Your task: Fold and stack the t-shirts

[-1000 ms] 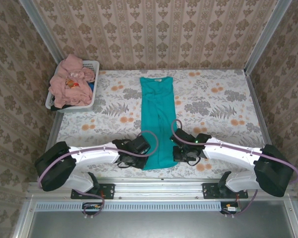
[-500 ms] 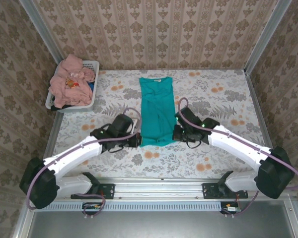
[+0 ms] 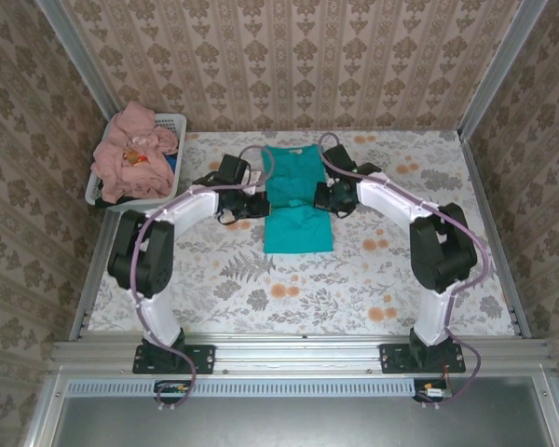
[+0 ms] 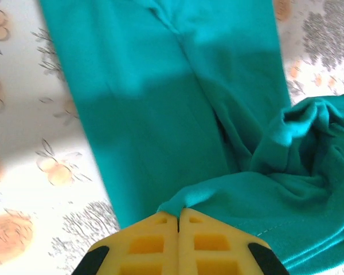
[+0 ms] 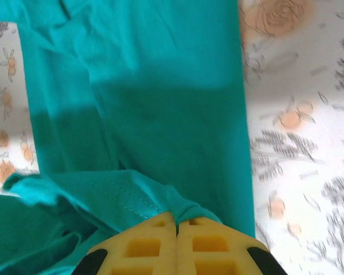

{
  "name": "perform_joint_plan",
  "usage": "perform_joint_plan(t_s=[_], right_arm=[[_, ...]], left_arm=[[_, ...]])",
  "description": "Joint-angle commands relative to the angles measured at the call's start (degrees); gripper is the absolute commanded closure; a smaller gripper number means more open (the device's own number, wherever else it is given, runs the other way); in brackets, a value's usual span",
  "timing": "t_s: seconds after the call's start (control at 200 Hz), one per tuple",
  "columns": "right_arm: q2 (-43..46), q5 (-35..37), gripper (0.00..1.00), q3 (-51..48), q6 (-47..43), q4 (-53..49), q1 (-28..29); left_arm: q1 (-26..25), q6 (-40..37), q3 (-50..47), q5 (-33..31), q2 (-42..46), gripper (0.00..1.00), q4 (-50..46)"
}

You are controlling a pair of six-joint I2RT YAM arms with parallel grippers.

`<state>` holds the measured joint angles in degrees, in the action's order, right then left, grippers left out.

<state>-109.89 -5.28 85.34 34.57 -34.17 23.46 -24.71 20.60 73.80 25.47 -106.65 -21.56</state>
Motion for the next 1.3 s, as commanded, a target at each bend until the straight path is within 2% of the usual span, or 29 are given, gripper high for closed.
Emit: perform_joint_plan(t_s=[0.0,0.175,0.235,0.335,0.37,0.42,0.515,0.575,0.685,0.825,0.95,1.02,1.135,1.295], right_arm=[[-3.6,-3.2,0.92,4.0,-2.1,-2.3,-1.2],[-7.0,-3.6,0.89,6.6,-1.9,-2.9,-2.8],[-7.6,-4.0,0.85,6.8,-1.9,-2.5,-3.4],[-8.6,-4.8,0.87,7.9,-2.3,-3.0,-4.0],[-8.9,-4.5,0.85,8.2,-2.3,-3.1,-4.3],[-9.1,-4.6,0.75,8.8,-2.3,-3.4,-4.6],[-8.4,-4.2,0.73,9.3,-2.4,-3.8,-5.4],[-7.2,-3.5,0.66,9.5,-2.7,-3.9,-5.6],[-3.6,-1.5,0.66,8.2,-2.9,-4.1,-5.3],[0.3,-4.6,0.65,0.8,-1.7,3.1,-1.8],[-4.5,-5.9,0.66,2.9,-1.7,5.0,1.5],[-8.3,-6.6,0.67,5.5,-1.6,4.7,1.7],[-13.1,-4.8,0.69,9.5,-1.6,2.0,0.5],[-16.5,-4.2,0.67,12.0,-1.7,0.8,-2.9]], left_arm=[[2.4,-2.7,4.0,5.1,-4.1,1.00,-3.0],[4.0,-3.4,7.5,7.3,-8.8,1.00,-4.6],[4.3,-3.6,8.3,7.8,-9.6,0.96,-5.0],[4.6,-4.0,10.2,8.8,-11.3,0.94,-5.9],[4.6,-4.5,11.4,9.0,-12.1,0.89,-7.1],[4.7,-4.7,12.6,8.6,-12.9,0.84,-8.0],[5.4,-4.5,13.3,8.6,-12.8,0.80,-8.0],[5.9,-4.7,13.8,8.4,-12.1,0.74,-8.2],[7.4,-5.4,14.5,7.7,-10.6,0.74,-9.8],[8.1,-5.5,12.1,3.7,-6.5,0.74,-9.8],[5.6,-4.7,10.9,1.6,-4.7,0.74,-8.3],[4.1,-4.7,10.7,2.7,-5.0,0.75,-6.9],[1.1,-4.0,9.6,4.6,-6.8,0.75,-2.7],[-0.8,-5.6,12.9,5.5,-13.7,0.80,-4.0]])
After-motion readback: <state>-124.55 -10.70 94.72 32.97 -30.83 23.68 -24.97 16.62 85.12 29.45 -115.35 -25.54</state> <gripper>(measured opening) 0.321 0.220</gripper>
